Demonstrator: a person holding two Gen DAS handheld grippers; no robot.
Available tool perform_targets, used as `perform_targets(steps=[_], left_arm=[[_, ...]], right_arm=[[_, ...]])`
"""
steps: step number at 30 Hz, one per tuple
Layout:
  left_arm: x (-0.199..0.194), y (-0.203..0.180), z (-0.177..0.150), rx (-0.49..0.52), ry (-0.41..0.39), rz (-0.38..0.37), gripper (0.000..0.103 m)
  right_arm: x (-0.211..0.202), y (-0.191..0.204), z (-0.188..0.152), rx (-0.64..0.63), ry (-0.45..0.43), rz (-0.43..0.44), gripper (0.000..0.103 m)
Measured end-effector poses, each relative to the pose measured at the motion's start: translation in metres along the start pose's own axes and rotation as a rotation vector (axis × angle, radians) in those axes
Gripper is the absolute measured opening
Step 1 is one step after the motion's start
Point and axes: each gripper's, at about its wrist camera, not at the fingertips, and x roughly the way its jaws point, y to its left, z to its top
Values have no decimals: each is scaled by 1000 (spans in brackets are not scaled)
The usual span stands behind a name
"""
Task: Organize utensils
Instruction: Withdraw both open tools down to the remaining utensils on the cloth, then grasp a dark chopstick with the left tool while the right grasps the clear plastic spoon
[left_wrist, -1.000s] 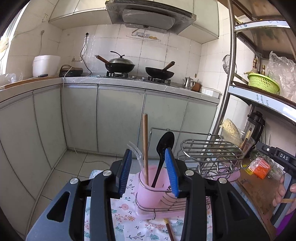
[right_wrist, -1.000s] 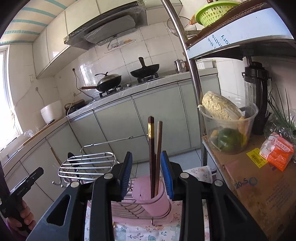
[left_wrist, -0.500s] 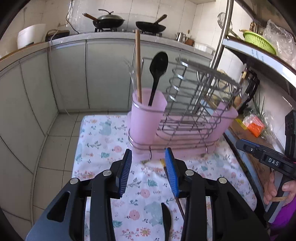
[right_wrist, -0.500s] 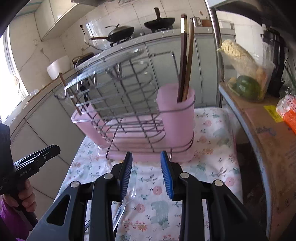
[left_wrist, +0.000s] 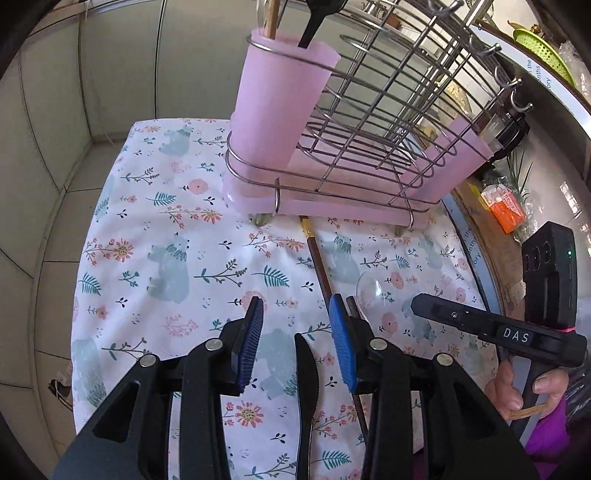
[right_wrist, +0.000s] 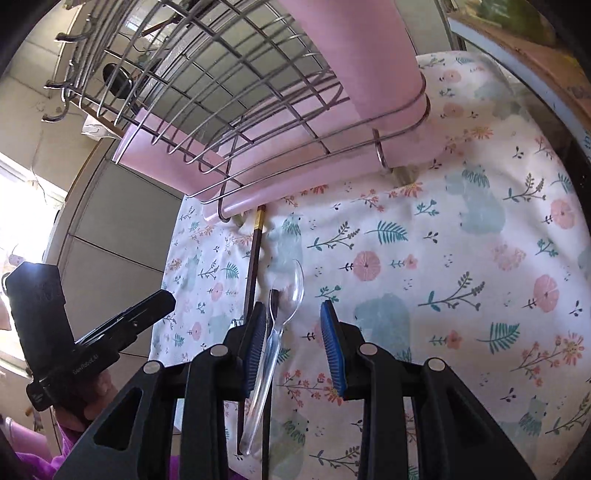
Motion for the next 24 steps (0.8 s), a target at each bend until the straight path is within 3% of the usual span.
perform_targets(steps=[11, 19, 24], left_arm=[[43, -10, 28, -47, 116, -46, 37], [83, -12, 43, -67, 212, -14, 18], [92, -15, 47, -66, 236, 12, 16]], right_arm=[[30, 4, 19, -8, 46, -15, 27], [53, 8, 22, -28, 82, -26, 17], [60, 10, 23, -50, 75, -46, 8]])
